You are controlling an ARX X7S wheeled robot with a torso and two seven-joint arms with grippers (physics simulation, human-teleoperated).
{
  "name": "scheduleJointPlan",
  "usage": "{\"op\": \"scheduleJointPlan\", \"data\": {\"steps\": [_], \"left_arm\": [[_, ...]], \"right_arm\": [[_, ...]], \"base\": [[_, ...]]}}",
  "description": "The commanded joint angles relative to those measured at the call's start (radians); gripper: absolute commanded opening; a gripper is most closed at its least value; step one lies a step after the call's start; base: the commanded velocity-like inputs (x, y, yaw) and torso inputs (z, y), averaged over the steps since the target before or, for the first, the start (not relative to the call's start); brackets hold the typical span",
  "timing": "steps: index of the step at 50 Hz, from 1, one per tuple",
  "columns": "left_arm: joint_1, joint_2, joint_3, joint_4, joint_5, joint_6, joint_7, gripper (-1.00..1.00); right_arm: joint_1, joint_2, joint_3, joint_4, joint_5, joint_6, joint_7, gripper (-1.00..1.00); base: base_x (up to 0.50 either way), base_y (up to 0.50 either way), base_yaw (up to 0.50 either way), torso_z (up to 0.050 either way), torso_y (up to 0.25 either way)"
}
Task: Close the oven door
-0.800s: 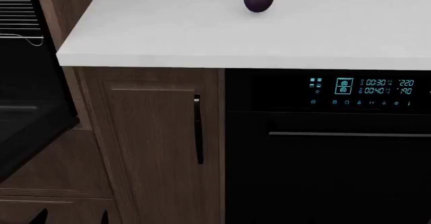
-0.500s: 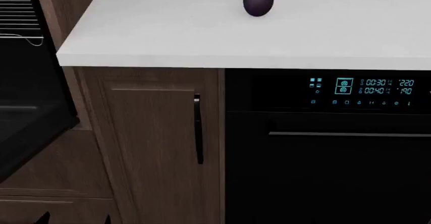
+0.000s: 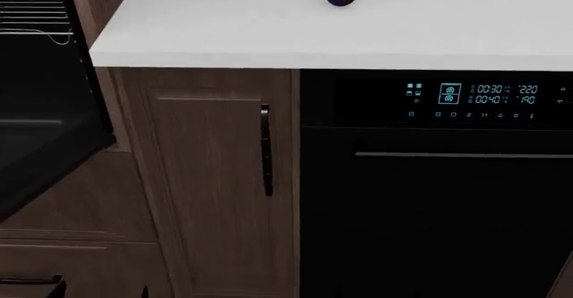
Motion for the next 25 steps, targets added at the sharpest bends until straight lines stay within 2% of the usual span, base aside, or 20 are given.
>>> {"op": "scheduleJointPlan", "data": {"steps": [1,19,20,21,25], "left_arm": [[-0.008,-0.015,0.022,-0.038,0.01,0.041,-0.033,1.0],[-0.007,-0.034,0.044,-0.032,-0.003,0.057,-0.064,1.0],[0.006,-0.041,0.042,0.069,-0.006,-0.028,-0.061,1.0],[-0.003,-0.038,0.046,-0.03,-0.003,0.062,-0.066,1.0],[-0.006,-0.04,0.051,-0.036,-0.01,0.066,-0.068,1.0]], "right_arm": [[0.009,0.016,-0.022,0.041,-0.002,-0.021,0.023,1.0],[0.01,0.035,-0.044,0.042,0.003,-0.026,0.059,1.0],[0.008,0.036,-0.045,0.039,0.003,-0.026,0.06,1.0],[0.005,0.038,-0.047,0.034,0.002,-0.024,0.063,1.0],[0.003,0.042,-0.051,0.029,0.005,-0.024,0.066,1.0]], "base": [[-0.22,0.0,0.0,0.0,0.0],[-0.22,0.0,0.0,0.0,0.0],[-0.22,0.0,0.0,0.0,0.0],[-0.22,0.0,0.0,0.0,0.0],[-0.22,0.0,0.0,0.0,0.0]]}}
